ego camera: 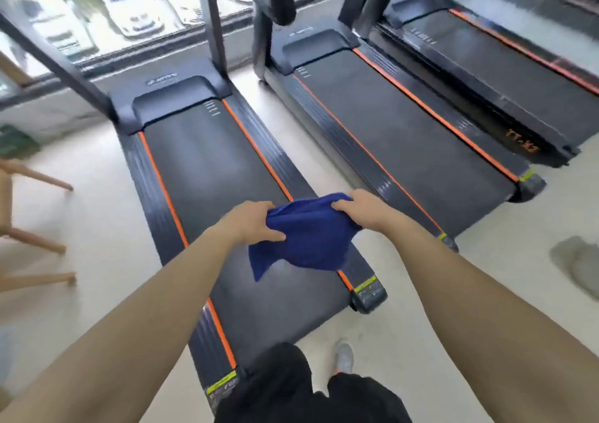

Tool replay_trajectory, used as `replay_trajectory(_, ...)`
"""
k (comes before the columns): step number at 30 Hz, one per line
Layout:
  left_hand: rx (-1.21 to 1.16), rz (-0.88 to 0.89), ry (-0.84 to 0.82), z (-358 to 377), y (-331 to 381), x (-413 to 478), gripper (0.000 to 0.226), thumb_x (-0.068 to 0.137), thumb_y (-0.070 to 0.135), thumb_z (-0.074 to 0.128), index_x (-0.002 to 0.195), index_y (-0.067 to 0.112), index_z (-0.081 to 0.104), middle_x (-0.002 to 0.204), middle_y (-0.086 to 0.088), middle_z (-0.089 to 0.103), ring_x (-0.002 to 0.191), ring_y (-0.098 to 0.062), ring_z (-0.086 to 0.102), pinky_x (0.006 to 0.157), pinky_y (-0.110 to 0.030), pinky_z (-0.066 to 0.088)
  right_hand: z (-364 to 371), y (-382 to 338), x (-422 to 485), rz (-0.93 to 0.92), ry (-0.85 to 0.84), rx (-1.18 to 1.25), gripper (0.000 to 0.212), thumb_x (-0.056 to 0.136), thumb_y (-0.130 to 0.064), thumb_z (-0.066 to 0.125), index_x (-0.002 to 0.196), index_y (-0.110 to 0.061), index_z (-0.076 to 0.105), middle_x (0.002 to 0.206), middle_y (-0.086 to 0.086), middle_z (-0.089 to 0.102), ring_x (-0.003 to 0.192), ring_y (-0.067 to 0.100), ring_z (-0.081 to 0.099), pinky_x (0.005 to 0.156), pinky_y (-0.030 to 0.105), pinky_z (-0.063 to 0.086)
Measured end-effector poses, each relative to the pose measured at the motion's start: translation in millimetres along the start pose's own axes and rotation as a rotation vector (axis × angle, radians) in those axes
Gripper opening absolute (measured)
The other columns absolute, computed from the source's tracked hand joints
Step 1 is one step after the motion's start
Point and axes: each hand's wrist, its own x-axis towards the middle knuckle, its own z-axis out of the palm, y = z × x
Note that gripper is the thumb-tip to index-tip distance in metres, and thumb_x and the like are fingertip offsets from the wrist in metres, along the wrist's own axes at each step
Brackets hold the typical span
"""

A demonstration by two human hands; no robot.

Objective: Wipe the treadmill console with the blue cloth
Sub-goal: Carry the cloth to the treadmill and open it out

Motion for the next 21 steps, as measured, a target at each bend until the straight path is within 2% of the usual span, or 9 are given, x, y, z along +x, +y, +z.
replay_trajectory(2,-0.028,-0.123,0.136,-24,-14,-2,0.038,0.078,0.055,0.071,0.097,0.025,0.057,0.095,0.002,0.066,0.082,-0.022,0.060,0.072,-0.038,0.050,-9,-33,27,-0.127,-0.061,-0.011,0.032,0.099,-0.027,0.053,0.073,-0.010,0.056,0.067,0.002,0.054,0.060,0.018,0.047,0.050,0.023,0.037)
replay_trajectory(4,-0.064,-0.215,0.257,-46,-24,-6,0.030,0.081,0.051,0.070,0.086,0.026,0.055,0.092,-0.002,0.066,0.080,-0.026,0.060,0.071,-0.038,0.050,-13,-64,51,-0.248,-0.098,-0.019,0.029,0.101,-0.026,0.053,0.089,-0.002,0.065,0.077,0.007,0.061,0.066,0.019,0.052,0.049,0.020,0.040)
replay_trajectory(5,-0.084,-0.259,0.310,-59,-30,-8,0.028,0.081,0.050,0.070,0.080,0.028,0.052,0.089,-0.002,0.066,0.079,-0.026,0.061,0.068,-0.036,0.049,-13,-80,64,-0.300,-0.106,-0.023,0.028,0.100,-0.027,0.054,0.092,-0.002,0.066,0.080,0.008,0.063,0.068,0.019,0.054,0.051,0.021,0.041)
replay_trajectory(7,-0.137,-0.344,0.401,-83,-42,-9,0.029,0.079,0.049,0.072,0.076,0.030,0.050,0.085,0.000,0.064,0.075,-0.022,0.060,0.063,-0.033,0.046,-11,-108,92,-0.347,-0.109,0.030,0.020,0.098,-0.027,0.058,0.084,-0.014,0.063,0.079,0.002,0.064,0.069,0.017,0.056,0.054,0.022,0.043)
replay_trajectory(10,-0.270,-0.428,0.514,-118,-67,0,0.043,0.071,0.053,0.075,0.093,0.022,0.056,0.090,0.000,0.065,0.080,-0.023,0.062,0.069,-0.038,0.053,-7,-153,135,-0.393,-0.110,0.111,0.017,0.094,-0.027,0.065,0.079,-0.023,0.058,0.075,-0.005,0.063,0.070,0.012,0.059,0.058,0.022,0.044)
replay_trajectory(12,-0.339,-0.457,0.569,-139,-86,8,0.062,0.065,0.058,0.075,0.107,0.017,0.054,0.099,0.000,0.064,0.088,-0.025,0.063,0.077,-0.043,0.056,-4,-184,162,-0.442,-0.150,0.105,0.014,0.089,-0.029,0.066,0.089,-0.015,0.065,0.083,0.003,0.069,0.076,0.020,0.065,0.065,0.028,0.050)
replay_trajectory(13,-0.362,-0.466,0.586,-148,-96,13,0.066,0.066,0.057,0.076,0.112,0.016,0.052,0.103,0.000,0.063,0.091,-0.025,0.061,0.078,-0.044,0.055,0,-199,178,-0.460,-0.166,0.082,0.021,0.087,-0.030,0.066,0.095,-0.012,0.067,0.090,0.009,0.071,0.083,0.025,0.067,0.070,0.035,0.052)
replay_trajectory(17,-0.387,-0.482,0.640,-190,-145,46,0.048,0.080,0.037,0.074,0.115,0.014,0.051,0.107,-0.004,0.063,0.094,-0.029,0.060,0.077,-0.039,0.051,14,-266,238,-0.529,-0.204,-0.036,0.023,0.085,-0.026,0.064,0.100,-0.009,0.068,0.096,0.015,0.072,0.090,0.031,0.068,0.073,0.039,0.052)
replay_trajectory(21,-0.373,-0.521,0.600,-259,-195,72,0.050,0.079,0.043,0.061,0.118,0.015,0.051,0.105,-0.004,0.064,0.096,-0.031,0.063,0.082,-0.046,0.054,19,-356,289,-0.495,-0.242,-0.130,0.022,0.080,-0.027,0.065,0.098,-0.016,0.069,0.093,0.007,0.073,0.088,0.026,0.067,0.074,0.042,0.055)
